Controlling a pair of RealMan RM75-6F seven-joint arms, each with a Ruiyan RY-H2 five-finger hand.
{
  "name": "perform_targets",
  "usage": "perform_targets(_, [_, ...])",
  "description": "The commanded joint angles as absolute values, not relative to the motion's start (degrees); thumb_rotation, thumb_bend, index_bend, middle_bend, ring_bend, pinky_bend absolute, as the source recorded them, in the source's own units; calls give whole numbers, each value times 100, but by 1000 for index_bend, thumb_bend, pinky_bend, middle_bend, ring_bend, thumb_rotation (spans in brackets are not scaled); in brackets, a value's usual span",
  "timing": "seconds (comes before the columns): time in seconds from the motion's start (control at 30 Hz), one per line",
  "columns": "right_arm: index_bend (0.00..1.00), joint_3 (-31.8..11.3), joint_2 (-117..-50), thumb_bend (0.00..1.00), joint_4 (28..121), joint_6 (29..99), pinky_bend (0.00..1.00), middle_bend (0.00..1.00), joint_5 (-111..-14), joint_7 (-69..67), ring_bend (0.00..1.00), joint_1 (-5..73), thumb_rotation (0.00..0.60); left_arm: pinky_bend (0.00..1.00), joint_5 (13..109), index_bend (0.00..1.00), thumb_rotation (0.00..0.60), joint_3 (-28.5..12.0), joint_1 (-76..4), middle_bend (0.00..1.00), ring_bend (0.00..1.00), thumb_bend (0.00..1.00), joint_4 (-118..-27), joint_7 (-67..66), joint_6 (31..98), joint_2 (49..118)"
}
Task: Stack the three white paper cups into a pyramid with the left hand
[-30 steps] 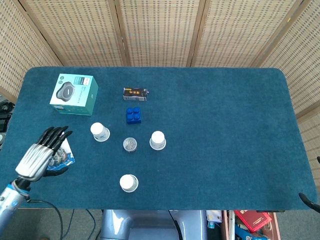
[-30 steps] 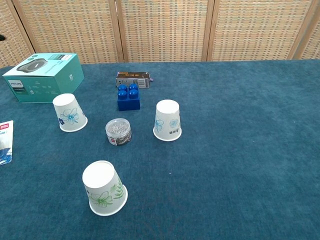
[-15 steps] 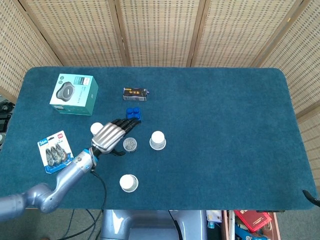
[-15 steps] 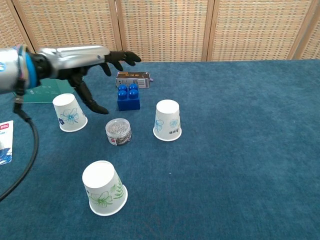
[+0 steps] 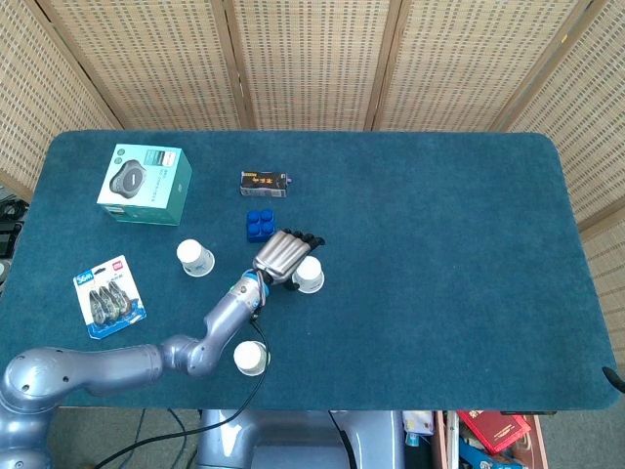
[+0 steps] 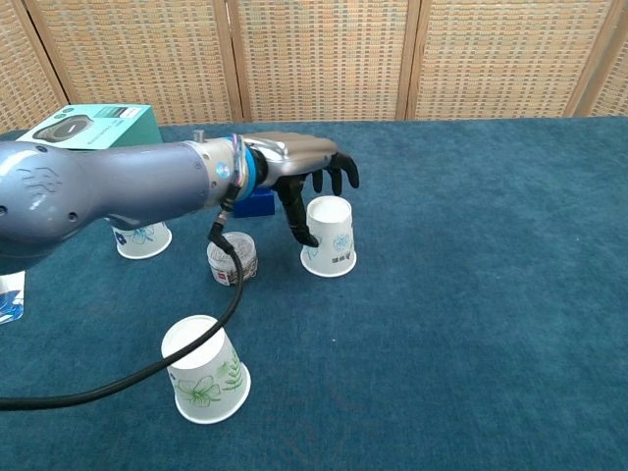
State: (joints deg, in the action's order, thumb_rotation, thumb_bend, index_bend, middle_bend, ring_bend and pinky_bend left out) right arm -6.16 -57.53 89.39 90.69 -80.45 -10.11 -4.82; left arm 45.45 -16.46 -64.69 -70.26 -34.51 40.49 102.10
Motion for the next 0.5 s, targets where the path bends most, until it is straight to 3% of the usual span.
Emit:
perform_targets(0.03, [0, -618, -5751, 0, 8941, 9064, 0, 0, -8039, -1011, 0, -484, 600, 343, 4433, 268, 600, -1593, -6588, 335, 326, 190, -6898, -3544, 4061, 10336])
perform_targets(0.5, [0, -602, -5743, 0, 8932, 9124, 0, 0, -8123, -1030, 0, -504, 600, 382, 4325, 388, 600, -1564, -6677, 446, 415, 190, -7133, -3499, 4350, 10227])
